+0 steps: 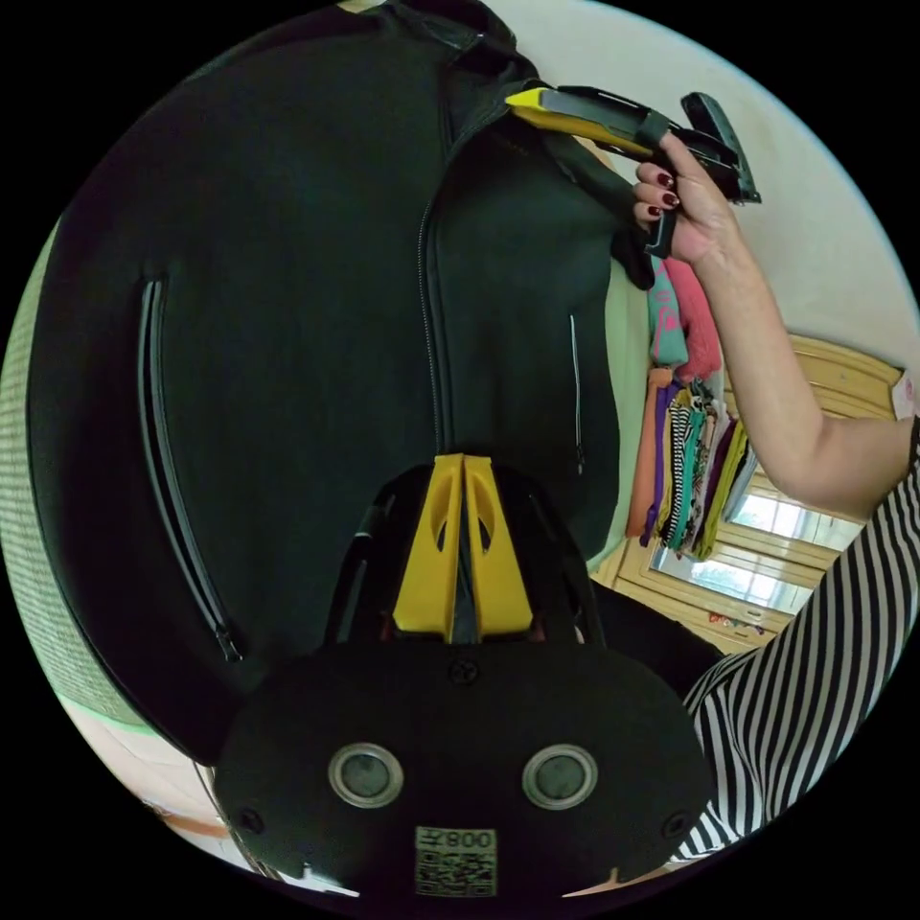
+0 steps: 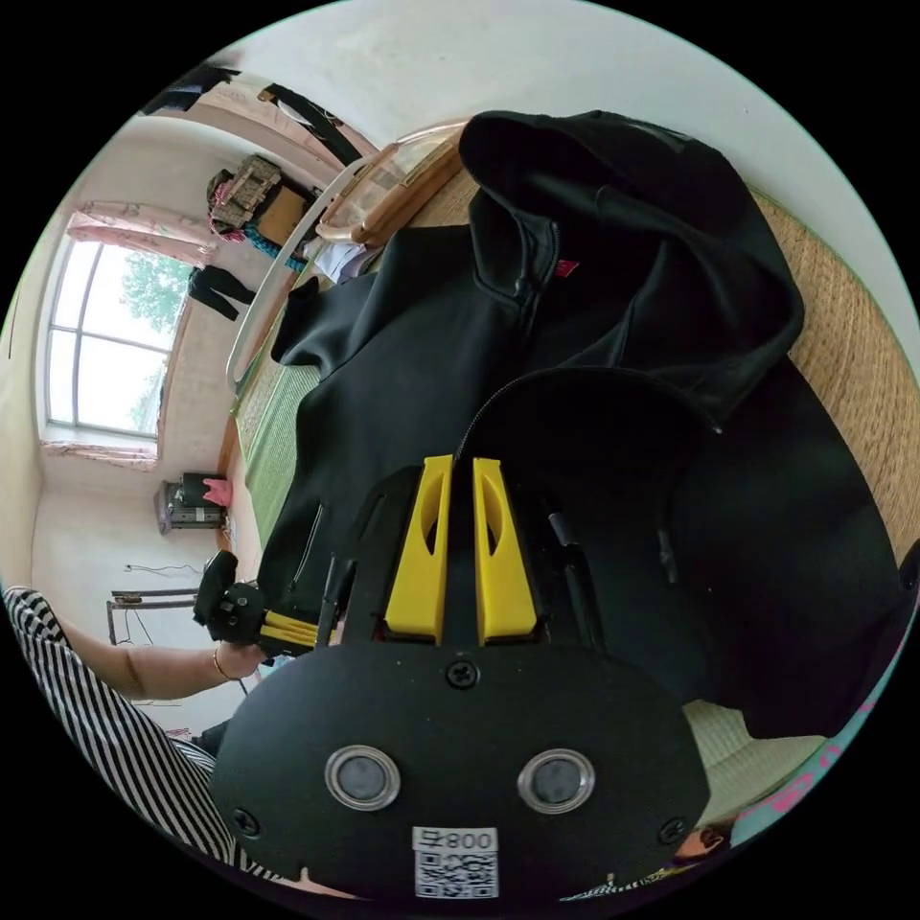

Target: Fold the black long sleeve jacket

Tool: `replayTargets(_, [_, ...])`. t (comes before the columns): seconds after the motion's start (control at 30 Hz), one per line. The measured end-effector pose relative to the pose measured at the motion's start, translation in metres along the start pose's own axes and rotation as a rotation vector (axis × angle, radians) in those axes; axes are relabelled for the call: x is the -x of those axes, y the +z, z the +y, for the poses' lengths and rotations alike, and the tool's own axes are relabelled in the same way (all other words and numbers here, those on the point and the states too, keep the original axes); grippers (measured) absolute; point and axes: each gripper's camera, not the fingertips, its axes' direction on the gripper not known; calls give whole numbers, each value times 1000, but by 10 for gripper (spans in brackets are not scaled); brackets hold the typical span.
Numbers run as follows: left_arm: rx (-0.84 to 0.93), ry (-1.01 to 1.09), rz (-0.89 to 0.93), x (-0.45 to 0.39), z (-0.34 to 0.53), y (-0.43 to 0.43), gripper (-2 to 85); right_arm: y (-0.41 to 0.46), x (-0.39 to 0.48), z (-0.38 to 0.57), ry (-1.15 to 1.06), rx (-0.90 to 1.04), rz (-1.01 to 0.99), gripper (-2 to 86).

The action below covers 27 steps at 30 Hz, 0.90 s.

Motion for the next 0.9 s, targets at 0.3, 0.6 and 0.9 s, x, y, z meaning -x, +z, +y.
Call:
replayTargets(0.3, [11,-20,27,-1,1,7,0,-13,-46,-14,181,-83,72,3])
replayTargets(0.6, [11,-17,13,-7,3,11,0,-24,-11,-75,11,-254,217,2])
replayTargets(0.9, [5,-21,50,-5,2,12,0,49,16,-154,-117,28,431,1])
